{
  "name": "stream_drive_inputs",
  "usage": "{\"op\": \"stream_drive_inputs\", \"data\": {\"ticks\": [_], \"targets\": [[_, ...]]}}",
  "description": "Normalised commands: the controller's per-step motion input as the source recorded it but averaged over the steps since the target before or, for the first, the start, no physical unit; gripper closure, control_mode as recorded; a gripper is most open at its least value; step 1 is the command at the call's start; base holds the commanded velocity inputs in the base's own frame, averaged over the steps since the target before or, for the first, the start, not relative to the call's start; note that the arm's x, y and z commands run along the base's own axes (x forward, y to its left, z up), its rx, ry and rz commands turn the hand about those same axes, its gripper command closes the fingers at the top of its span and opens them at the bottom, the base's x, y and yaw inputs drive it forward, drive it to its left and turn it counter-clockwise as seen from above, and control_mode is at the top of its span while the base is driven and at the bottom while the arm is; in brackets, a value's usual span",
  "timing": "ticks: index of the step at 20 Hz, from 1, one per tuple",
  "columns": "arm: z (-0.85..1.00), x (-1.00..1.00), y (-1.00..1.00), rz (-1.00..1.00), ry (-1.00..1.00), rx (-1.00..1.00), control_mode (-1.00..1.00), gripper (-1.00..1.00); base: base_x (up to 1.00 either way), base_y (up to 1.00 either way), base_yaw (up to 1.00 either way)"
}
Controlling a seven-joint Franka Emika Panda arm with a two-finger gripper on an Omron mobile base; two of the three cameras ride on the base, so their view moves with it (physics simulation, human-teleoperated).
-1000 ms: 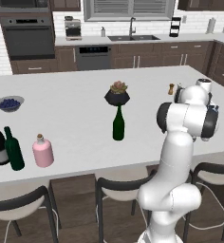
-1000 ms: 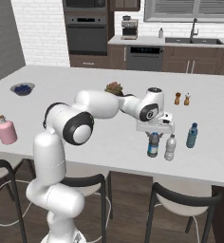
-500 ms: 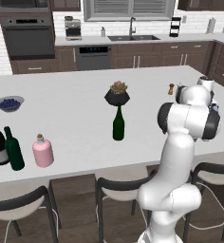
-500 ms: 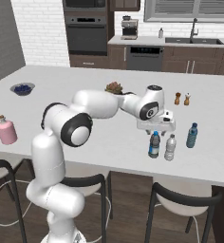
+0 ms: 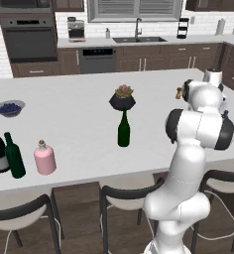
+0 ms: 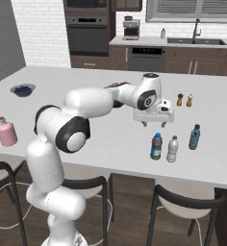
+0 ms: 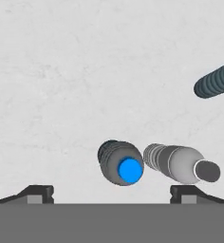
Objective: Move the plastic bottles in the middle to the plastics group, and the glass bottles in the middle to the glass group.
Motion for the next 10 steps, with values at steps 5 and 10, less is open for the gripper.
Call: {"op": "stream_drive_inputs", "data": {"ticks": [5,10], "targets": [[0.09,-0.01,0.92,0.15,-0.06,0.0,-1.0,-1.0,0.0,0.0,0.0],[0.0,0.0,1.0,0.33,-0.03,0.03,-1.0,-1.0,0.0,0.0,0.0]]}}
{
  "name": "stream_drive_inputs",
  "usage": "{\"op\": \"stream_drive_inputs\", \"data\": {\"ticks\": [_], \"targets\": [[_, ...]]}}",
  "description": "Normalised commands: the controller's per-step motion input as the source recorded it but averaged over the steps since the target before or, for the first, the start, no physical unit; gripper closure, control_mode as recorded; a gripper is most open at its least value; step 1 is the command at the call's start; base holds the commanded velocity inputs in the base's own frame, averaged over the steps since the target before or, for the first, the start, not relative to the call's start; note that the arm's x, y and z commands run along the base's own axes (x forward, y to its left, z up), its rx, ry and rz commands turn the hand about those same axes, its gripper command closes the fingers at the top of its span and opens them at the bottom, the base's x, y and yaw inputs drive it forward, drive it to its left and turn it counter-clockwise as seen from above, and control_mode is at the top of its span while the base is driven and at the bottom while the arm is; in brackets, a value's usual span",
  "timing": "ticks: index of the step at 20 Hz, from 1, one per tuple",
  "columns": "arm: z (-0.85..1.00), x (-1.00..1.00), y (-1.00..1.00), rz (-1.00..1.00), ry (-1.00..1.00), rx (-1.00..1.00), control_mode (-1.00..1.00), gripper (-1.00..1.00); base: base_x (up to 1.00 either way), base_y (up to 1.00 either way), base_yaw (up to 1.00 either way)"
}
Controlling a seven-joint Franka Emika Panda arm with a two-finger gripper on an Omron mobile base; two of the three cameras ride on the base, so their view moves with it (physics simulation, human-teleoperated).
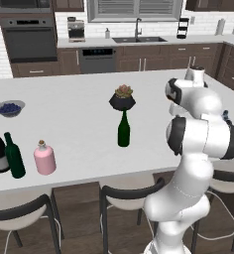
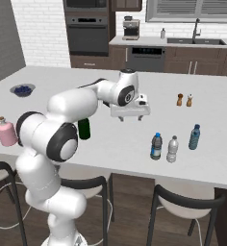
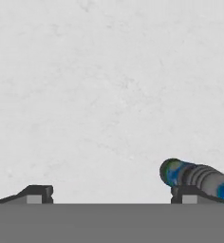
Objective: Move the plastic bottles in the middle to the plastics group, and the glass bottles in the middle to the glass group.
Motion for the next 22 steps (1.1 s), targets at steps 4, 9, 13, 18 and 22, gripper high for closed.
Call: {"op": "stream_drive_inputs", "data": {"ticks": [4,9,13,18,22], "targets": [[0.0,0.04,0.96,0.39,-0.01,0.03,-1.0,-1.0,0.0,0.0,0.0],[-0.02,0.18,0.76,0.4,-0.01,0.07,-1.0,-1.0,0.0,0.0,0.0],[-0.21,0.15,0.62,0.42,-0.04,0.15,-1.0,-1.0,0.0,0.0,0.0],[-0.25,0.27,0.14,0.25,-0.11,0.25,-1.0,-1.0,0.0,0.0,0.0],[-0.18,0.47,0.0,0.23,-0.05,0.42,-1.0,-1.0,0.0,0.0,0.0]]}}
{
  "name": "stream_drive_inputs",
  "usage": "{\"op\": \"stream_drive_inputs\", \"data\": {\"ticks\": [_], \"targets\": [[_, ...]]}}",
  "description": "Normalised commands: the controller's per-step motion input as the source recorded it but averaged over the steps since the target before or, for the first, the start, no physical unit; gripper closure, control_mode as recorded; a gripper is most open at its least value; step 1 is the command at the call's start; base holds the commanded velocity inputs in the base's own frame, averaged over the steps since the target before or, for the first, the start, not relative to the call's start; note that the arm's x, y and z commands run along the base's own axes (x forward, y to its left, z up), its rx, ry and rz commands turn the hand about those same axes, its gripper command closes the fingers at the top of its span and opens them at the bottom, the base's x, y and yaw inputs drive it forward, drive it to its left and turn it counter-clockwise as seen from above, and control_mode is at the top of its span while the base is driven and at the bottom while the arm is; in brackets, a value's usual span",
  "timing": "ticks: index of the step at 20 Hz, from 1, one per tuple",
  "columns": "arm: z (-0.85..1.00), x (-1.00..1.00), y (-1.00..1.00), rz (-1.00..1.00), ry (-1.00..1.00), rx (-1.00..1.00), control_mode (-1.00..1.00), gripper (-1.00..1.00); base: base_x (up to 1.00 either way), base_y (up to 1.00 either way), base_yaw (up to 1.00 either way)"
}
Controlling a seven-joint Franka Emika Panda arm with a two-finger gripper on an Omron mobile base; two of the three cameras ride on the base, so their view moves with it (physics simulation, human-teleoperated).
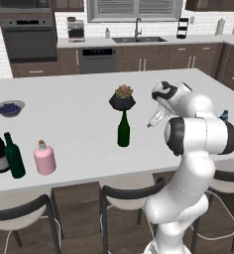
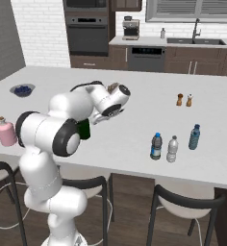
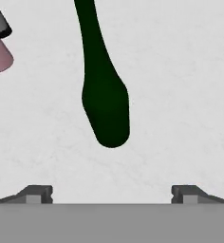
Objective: Move the plastic bottles in the middle to the plastics group, and the glass bottles in the middle to the glass group.
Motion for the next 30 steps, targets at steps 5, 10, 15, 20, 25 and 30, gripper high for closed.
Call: {"op": "stream_drive_inputs", "data": {"ticks": [5,10,15,20,25,30], "targets": [[-0.03,0.11,0.12,0.35,-0.09,0.39,-1.0,-1.0,0.0,0.0,0.0],[-0.04,0.0,0.33,0.32,-0.04,0.1,-1.0,-1.0,0.0,0.0,0.0],[-0.03,0.27,0.14,0.08,0.0,0.01,-1.0,-1.0,0.0,0.0,0.0],[-0.21,0.48,0.0,0.0,-0.05,0.08,-1.0,-1.0,0.0,0.0,0.0],[-0.14,0.05,0.06,0.03,0.0,0.02,-1.0,-1.0,0.0,0.0,0.0],[-0.09,0.0,0.23,0.07,0.0,0.05,-1.0,-1.0,0.0,0.0,0.0]]}}
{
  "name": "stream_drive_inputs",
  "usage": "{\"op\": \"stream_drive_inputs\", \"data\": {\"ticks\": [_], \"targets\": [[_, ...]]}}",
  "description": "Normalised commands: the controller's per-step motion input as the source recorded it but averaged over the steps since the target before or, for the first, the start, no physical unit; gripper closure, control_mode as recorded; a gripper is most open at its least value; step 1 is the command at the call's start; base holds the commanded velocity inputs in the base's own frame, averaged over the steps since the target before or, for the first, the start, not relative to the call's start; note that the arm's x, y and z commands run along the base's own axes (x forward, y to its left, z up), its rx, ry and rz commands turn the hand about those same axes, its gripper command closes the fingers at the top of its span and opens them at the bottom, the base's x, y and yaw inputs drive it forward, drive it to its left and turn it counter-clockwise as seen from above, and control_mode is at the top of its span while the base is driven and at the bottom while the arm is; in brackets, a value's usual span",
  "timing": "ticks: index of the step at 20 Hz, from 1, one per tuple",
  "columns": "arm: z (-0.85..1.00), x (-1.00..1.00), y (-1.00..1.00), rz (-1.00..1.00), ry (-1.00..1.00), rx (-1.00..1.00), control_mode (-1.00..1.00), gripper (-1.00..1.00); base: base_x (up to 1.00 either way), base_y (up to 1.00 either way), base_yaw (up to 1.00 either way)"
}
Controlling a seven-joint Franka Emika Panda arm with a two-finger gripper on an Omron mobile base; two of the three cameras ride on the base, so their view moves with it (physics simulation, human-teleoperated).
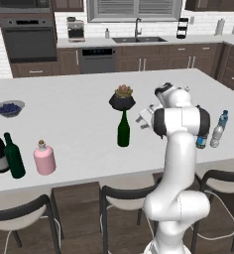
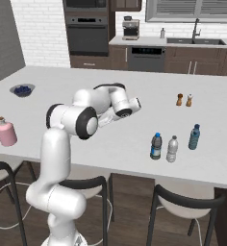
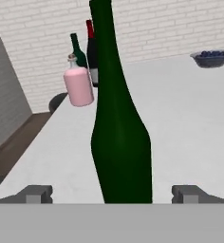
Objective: Move the plastic bottles in the middle to the plastics group, and the glass bottles in the middle to the glass group.
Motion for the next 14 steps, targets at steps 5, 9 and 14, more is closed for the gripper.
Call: {"op": "stream_drive_inputs", "data": {"ticks": [5,9,14], "targets": [[-0.15,0.0,0.22,0.05,0.0,0.03,-1.0,-1.0,0.0,0.0,0.0],[-0.11,0.0,0.23,0.05,0.0,0.01,-1.0,-1.0,0.0,0.0,0.0],[-0.04,0.08,0.19,0.01,0.0,0.0,-1.0,-1.0,0.0,0.0,0.0]]}}
